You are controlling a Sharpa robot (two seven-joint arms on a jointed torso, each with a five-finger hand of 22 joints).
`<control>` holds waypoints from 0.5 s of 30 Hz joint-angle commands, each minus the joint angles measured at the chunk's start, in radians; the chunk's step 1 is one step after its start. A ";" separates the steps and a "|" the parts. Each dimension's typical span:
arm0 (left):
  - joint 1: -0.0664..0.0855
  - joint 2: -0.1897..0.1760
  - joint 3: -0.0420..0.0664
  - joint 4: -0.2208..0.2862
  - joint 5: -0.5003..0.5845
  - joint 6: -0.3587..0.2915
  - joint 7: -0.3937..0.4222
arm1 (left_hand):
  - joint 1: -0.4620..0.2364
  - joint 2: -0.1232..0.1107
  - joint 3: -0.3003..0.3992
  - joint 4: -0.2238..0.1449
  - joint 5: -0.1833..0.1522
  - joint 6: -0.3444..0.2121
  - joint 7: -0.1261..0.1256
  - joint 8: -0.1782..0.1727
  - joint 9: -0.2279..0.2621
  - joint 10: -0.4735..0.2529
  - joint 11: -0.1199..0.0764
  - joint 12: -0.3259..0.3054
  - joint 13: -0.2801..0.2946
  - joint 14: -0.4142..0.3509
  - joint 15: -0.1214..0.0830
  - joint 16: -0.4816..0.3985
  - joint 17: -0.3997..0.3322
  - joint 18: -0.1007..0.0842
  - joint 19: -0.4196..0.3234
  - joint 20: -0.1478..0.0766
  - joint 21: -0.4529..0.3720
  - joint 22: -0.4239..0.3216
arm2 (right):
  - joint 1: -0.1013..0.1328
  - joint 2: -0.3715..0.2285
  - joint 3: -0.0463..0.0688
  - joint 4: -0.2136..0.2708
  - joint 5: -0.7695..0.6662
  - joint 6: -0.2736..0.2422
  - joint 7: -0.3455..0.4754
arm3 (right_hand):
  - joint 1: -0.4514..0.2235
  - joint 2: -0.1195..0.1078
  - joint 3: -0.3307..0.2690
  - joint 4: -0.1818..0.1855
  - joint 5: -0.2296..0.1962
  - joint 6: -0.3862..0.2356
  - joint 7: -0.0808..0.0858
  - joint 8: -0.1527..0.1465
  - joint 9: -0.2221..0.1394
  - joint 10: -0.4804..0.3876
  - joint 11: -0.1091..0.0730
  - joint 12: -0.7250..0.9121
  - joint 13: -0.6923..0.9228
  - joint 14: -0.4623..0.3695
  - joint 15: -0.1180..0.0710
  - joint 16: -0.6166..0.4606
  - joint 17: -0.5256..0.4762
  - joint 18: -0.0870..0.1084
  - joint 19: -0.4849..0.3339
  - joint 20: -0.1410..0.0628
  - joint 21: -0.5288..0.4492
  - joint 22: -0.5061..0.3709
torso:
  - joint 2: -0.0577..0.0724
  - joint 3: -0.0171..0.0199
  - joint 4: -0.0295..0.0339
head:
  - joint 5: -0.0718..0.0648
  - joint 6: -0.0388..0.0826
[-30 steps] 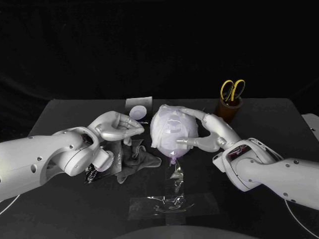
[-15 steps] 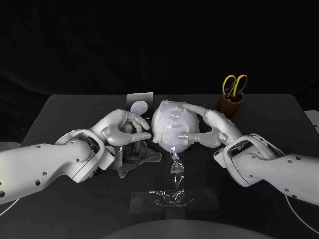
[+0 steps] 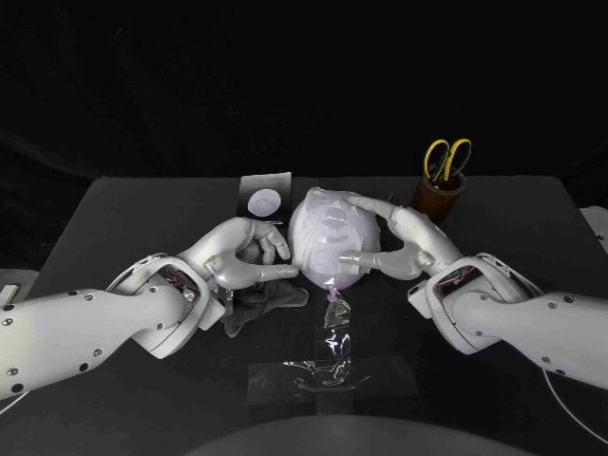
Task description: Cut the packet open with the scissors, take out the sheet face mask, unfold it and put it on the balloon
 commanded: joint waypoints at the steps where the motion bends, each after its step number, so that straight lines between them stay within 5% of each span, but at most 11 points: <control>1: -0.001 0.007 0.001 0.003 -0.059 -0.021 -0.054 | 0.002 0.008 -0.006 0.000 -0.004 -0.001 -0.005 0.006 0.001 -0.006 -0.004 0.006 0.002 0.068 -0.008 0.003 0.174 -0.020 0.006 -0.001 0.004 0.006 | -0.005 0.000 -0.003 0.000 -0.003 0.033 -0.003 | 0.002 0.008 0.005 -0.002 -0.005 0.006 0.137 0.002 0.000 -0.004 0.001 0.004 0.002 -0.007 -0.001 -0.004 -0.001 0.006 0.007 -0.001 0.005 0.002 | 0.000 0.0010 -0.0007 | 0.000 -0.002; 15: -0.002 0.036 0.002 -0.005 -0.083 0.000 -0.140 | 0.018 0.032 -0.033 0.000 -0.003 -0.029 0.003 -0.001 -0.008 -0.020 0.002 0.007 -0.002 0.066 -0.004 0.002 0.169 -0.019 -0.002 0.001 0.006 0.004 | -0.005 0.000 -0.003 0.002 -0.002 0.034 -0.003 | 0.002 0.008 0.005 -0.002 -0.005 0.006 0.137 0.002 0.000 -0.004 0.001 0.004 0.002 -0.007 -0.001 -0.004 -0.001 0.006 0.007 -0.001 0.005 0.002 | 0.000 0.0006 0.0001 | -0.002 -0.007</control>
